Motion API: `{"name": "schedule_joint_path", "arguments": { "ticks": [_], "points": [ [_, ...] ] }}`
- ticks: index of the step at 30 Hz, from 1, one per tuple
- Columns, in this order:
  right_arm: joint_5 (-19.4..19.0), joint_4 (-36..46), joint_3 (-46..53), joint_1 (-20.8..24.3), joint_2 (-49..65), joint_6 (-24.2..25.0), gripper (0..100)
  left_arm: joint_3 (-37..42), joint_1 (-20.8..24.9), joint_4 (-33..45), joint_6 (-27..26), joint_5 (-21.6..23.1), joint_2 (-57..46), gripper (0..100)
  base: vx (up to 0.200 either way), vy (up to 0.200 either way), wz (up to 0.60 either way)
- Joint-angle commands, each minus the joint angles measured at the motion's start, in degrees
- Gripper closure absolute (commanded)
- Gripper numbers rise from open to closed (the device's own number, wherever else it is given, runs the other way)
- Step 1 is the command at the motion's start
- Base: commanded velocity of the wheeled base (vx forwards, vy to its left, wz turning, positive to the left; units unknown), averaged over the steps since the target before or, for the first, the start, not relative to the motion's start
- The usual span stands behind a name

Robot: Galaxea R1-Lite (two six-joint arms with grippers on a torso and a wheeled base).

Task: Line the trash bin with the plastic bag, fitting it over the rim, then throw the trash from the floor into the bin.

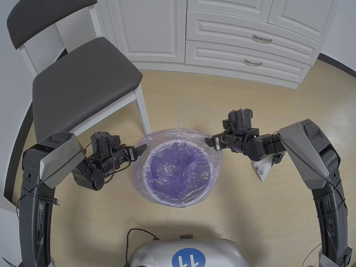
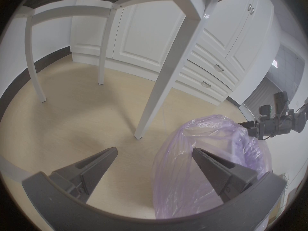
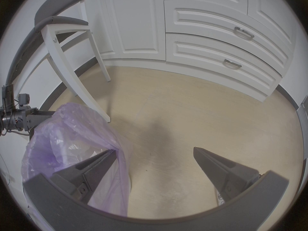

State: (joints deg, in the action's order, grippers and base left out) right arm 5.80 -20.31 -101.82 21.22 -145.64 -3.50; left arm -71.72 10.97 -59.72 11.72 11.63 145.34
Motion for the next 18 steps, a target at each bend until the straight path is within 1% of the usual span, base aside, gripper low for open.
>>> {"name": "schedule_joint_path", "arguments": {
  "ticks": [1, 18],
  "points": [
    [0.0, -0.08, 0.13, -0.31, -1.4, -0.02, 0, -1.14, 0.01, 0.22, 0.06, -0.03, 3.55, 0, 0.0, 0.0, 0.0],
    [0.0, -0.08, -0.05, -1.8, -5.44, -0.02, 0, -2.9, 0.1, 3.91, -0.2, -0.29, 5.31, 0, 0.0, 0.0, 0.0]
  ]
}}
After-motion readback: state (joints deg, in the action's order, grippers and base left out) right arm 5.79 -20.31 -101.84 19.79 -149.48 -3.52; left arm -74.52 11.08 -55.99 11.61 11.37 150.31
